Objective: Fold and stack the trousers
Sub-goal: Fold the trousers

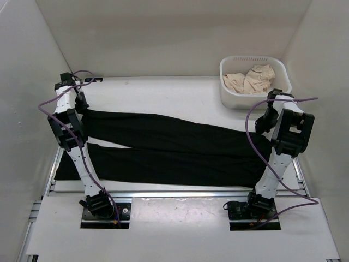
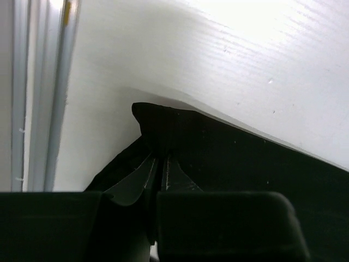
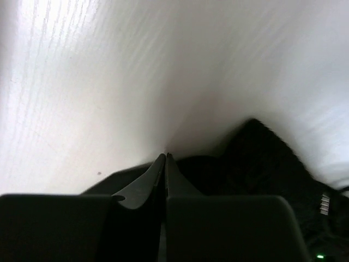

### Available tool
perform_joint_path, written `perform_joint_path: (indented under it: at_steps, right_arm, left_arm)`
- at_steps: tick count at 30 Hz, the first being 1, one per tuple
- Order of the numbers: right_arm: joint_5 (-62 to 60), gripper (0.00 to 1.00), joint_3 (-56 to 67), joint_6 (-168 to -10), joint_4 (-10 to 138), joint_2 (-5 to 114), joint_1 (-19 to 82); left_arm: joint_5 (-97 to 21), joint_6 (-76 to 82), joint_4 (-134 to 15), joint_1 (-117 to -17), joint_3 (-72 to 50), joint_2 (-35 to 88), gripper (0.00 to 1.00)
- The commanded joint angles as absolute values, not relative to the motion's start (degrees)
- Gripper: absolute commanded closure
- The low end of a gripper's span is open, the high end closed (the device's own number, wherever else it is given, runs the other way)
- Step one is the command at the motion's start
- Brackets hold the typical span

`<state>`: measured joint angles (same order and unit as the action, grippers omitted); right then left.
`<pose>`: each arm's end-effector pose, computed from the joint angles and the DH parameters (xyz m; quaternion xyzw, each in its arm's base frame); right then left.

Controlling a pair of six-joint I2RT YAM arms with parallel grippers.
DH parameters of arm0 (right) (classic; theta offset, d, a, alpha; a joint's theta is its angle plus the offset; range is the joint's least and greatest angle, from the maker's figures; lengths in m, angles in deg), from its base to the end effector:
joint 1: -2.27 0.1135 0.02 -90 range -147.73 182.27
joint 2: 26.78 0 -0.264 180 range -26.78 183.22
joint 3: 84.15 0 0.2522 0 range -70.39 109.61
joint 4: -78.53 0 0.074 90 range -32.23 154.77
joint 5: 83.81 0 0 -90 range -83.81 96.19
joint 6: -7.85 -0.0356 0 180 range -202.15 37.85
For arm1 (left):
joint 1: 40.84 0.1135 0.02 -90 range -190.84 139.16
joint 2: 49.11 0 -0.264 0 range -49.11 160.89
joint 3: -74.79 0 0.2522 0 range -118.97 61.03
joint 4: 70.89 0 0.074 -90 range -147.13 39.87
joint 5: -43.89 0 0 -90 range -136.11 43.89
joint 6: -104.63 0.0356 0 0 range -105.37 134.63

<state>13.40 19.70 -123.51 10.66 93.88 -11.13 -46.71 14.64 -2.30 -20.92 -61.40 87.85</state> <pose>0.3941 -0.0985 0.1588 0.4611 0.8839 -0.0498 0.0601 0.4735 0.1720 0.1877 -0.1710 0.9688 0.0361 0.1755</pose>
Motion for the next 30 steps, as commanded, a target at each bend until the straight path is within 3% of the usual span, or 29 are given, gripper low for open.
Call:
perform_joint_path:
  at_steps: [1,2,3,4,7,14,21,25,26,27,28,30]
  right_arm:
    - [20.75,0.96,21.19,-120.38,7.04,87.13,-11.17]
    - [22.26,0.86,21.2,-120.38,5.03,85.21,-11.17]
    - [23.32,0.58,20.5,-119.77,4.4,84.23,-11.17]
    - [24.12,0.46,19.71,-119.77,4.39,83.18,-11.17]
    - [25.35,0.26,16.73,-123.78,3.86,78.44,-11.17]
    - [19.22,0.2,8.82,-135.58,10.35,74.64,-11.7]
    - [18.23,0.2,8.27,-138.4,15.55,84.46,-11.7]
    - [19.11,0.49,11.17,-136.56,14.15,91.24,-11.7]
    - [19.11,0.75,11.79,-135.42,14.15,92.04,-11.7]
    - [19.11,0.88,11.79,-135.41,14.15,92.57,-11.7]
    - [19.11,0.97,11.79,-134.71,14.67,92.57,-11.7]
    - [19.11,1.0,11.79,-133.57,15.2,90.74,-11.7]
  left_arm:
    - [-46.29,14.63,-2.02,-19.05,-60.71,78.69,0.86]
    - [-46.28,14.63,-2.02,-19.05,-60.0,78.68,0.86]
    - [-45.76,14.63,-2.02,-19.05,-60.0,78.68,0.86]
    - [-45.76,14.63,-2.02,-19.05,-59.21,78.16,0.86]
    - [-45.23,14.63,-2.02,-19.05,-58.68,78.15,0.86]
    - [-44.7,14.63,-2.02,-19.58,-58.16,78.15,0.86]
    - [-45.23,14.63,-1.49,-19.58,-58.15,77.63,0.86]
    - [-45.76,14.63,-1.49,-19.58,-58.15,77.63,0.86]
    - [-45.76,14.63,-1.49,-19.58,-58.15,77.63,0.86]
    - [-46.28,14.63,-1.49,-19.05,-58.15,77.63,0.86]
    - [-46.28,14.63,-1.49,-19.05,-58.67,77.63,0.86]
    - [-46.28,14.63,-1.49,-17.82,-59.29,77.63,0.86]
